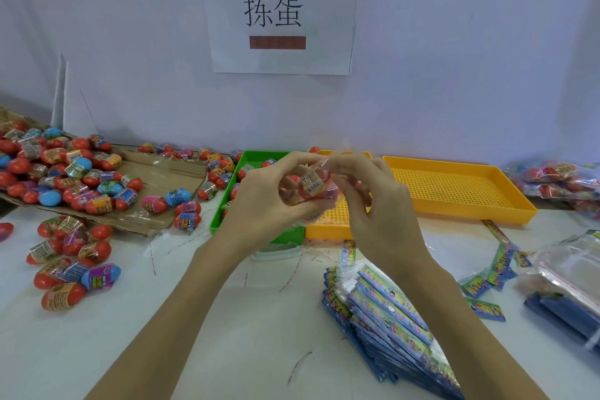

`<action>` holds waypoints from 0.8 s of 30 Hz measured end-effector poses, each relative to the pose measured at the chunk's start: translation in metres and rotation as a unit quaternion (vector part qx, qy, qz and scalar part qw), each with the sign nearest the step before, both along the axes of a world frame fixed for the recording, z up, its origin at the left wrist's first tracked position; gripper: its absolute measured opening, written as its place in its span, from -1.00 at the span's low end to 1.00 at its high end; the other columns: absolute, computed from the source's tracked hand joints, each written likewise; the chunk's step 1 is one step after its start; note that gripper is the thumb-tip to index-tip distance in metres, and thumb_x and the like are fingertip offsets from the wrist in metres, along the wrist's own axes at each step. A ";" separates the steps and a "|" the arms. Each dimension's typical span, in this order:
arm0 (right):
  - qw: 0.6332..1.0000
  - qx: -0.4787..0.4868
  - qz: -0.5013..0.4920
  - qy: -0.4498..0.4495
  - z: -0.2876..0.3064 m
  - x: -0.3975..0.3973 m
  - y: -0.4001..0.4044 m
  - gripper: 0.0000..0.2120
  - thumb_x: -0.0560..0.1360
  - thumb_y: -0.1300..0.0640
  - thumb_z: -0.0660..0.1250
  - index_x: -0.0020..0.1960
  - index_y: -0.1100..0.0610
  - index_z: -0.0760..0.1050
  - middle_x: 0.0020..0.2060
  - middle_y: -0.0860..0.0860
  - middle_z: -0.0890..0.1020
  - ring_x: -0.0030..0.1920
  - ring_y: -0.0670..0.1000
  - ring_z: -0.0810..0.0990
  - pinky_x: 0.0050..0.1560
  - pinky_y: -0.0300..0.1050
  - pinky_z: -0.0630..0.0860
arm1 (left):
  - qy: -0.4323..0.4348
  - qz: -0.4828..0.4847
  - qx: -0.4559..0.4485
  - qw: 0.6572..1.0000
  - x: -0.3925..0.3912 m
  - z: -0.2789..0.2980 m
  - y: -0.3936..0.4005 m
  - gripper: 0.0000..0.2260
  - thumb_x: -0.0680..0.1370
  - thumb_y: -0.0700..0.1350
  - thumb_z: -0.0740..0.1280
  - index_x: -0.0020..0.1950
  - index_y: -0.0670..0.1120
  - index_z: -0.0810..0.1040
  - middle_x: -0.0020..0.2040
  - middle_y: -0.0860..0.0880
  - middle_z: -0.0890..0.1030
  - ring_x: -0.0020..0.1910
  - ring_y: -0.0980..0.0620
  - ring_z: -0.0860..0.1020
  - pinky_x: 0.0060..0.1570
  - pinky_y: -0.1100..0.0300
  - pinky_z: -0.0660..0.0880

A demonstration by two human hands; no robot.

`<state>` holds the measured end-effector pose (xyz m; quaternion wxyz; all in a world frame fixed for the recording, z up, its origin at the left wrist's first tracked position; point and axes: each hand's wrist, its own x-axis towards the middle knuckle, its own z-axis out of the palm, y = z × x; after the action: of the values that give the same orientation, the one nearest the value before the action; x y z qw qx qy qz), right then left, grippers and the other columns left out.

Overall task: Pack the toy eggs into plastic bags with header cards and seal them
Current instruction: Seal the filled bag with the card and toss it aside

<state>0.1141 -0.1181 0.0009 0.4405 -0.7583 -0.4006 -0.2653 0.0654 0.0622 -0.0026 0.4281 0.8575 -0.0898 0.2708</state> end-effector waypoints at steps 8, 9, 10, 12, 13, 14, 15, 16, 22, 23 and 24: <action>0.995 -0.074 0.048 0.044 0.007 0.007 -0.014 -0.64 0.63 0.39 0.27 0.23 0.03 0.67 0.16 -0.14 0.63 0.16 -0.07 0.48 0.14 -0.25 0.37 | 0.034 -0.074 -0.133 0.988 0.002 -0.005 -0.012 -0.60 0.54 -0.07 0.54 0.36 0.06 0.57 -0.01 0.03 0.74 -0.37 0.13 0.58 -0.31 0.28 0.54; 0.995 -0.065 0.051 0.048 0.007 0.008 -0.014 -0.64 0.63 0.39 0.27 0.21 0.04 0.68 0.17 -0.07 0.62 0.16 -0.05 0.50 0.11 -0.27 0.37 | 0.037 -0.082 -0.148 0.985 0.002 -0.006 -0.015 -0.62 0.56 -0.07 0.53 0.36 0.07 0.56 -0.03 0.04 0.74 -0.41 0.15 0.52 -0.34 0.31 0.50; 0.995 -0.056 0.056 0.054 0.007 0.009 -0.015 -0.65 0.63 0.38 0.28 0.20 0.03 0.68 0.17 -0.03 0.61 0.12 -0.06 0.51 0.06 -0.32 0.36 | 0.045 -0.087 -0.160 0.982 0.003 -0.008 -0.018 -0.64 0.57 -0.05 0.51 0.35 0.10 0.56 -0.06 0.05 0.73 -0.40 0.13 0.49 -0.34 0.29 0.47; 0.996 -0.029 0.054 0.059 0.008 0.010 -0.016 -0.67 0.63 0.35 0.29 0.20 0.01 0.68 0.11 -0.01 0.60 0.00 -0.12 0.53 -0.05 -0.34 0.38 | 0.072 -0.091 -0.177 0.977 0.004 -0.011 -0.022 -0.67 0.59 0.00 0.49 0.33 0.14 0.55 -0.12 0.11 0.71 -0.31 0.08 0.54 -0.24 0.20 0.51; 0.998 -0.008 0.041 0.056 0.008 0.012 -0.017 -0.68 0.64 0.34 0.29 0.21 0.02 0.67 0.08 -0.02 0.60 -0.06 -0.12 0.54 -0.10 -0.30 0.41 | 0.089 -0.092 -0.190 0.973 0.004 -0.011 -0.023 -0.68 0.59 0.01 0.48 0.34 0.14 0.55 -0.13 0.14 0.72 -0.25 0.09 0.61 -0.18 0.21 0.53; 0.998 0.014 0.023 0.050 0.009 0.013 -0.018 -0.70 0.63 0.34 0.30 0.23 0.04 0.65 0.05 -0.02 0.61 -0.08 -0.09 0.56 -0.13 -0.22 0.47 | 0.106 -0.096 -0.210 0.967 0.004 -0.012 -0.023 -0.67 0.60 0.00 0.47 0.35 0.12 0.56 -0.11 0.12 0.73 -0.19 0.09 0.67 -0.13 0.21 0.56; 0.998 0.034 0.005 0.044 0.010 0.015 -0.020 -0.71 0.63 0.34 0.31 0.24 0.06 0.64 0.02 -0.03 0.62 -0.07 -0.06 0.58 -0.12 -0.15 0.51 | 0.122 -0.101 -0.234 0.959 0.005 -0.013 -0.023 -0.67 0.59 -0.03 0.47 0.35 0.10 0.57 -0.08 0.08 0.74 -0.15 0.06 0.71 -0.13 0.21 0.59; 0.998 0.046 -0.007 0.038 0.011 0.017 -0.022 -0.73 0.62 0.33 0.32 0.24 0.08 0.63 0.00 -0.04 0.63 -0.06 -0.05 0.60 -0.11 -0.10 0.53 | 0.138 -0.106 -0.257 0.951 0.005 -0.014 -0.023 -0.68 0.59 -0.06 0.47 0.33 0.07 0.58 -0.05 0.05 0.75 -0.12 0.03 0.73 -0.14 0.21 0.61; 0.998 -0.030 -0.047 0.017 0.005 0.022 -0.026 -0.79 0.54 0.02 0.47 0.17 0.02 0.66 0.09 -0.02 0.56 0.06 -0.17 0.49 0.05 -0.35 0.40 | 0.182 -0.137 -0.329 0.917 0.006 -0.019 -0.027 -0.77 0.59 -0.13 0.47 0.25 -0.01 0.64 0.07 -0.10 0.74 -0.02 -0.07 0.74 -0.14 0.18 0.66; 0.997 -0.033 -0.065 0.033 0.003 0.022 -0.024 -0.71 0.53 -0.03 0.47 0.22 0.01 0.64 0.14 -0.01 0.53 0.15 -0.10 0.49 0.13 -0.29 0.42 | 0.188 -0.145 -0.335 0.912 0.006 -0.020 -0.028 -0.78 0.60 -0.14 0.46 0.24 0.02 0.65 0.08 -0.12 0.74 0.00 -0.09 0.74 -0.13 0.17 0.66; 0.995 -0.026 -0.073 0.064 0.002 0.022 -0.022 -0.63 0.51 -0.04 0.48 0.28 0.00 0.58 0.18 -0.01 0.52 0.20 -0.05 0.50 0.18 -0.22 0.46 | 0.195 -0.152 -0.334 0.910 0.006 -0.021 -0.027 -0.78 0.61 -0.15 0.45 0.24 0.05 0.65 0.10 -0.13 0.73 0.03 -0.10 0.74 -0.10 0.15 0.67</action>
<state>0.1360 -0.1400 0.0032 0.4253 -0.8119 -0.3220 -0.2373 0.0715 0.0349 -0.0234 0.7341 0.6764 -0.0384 0.0445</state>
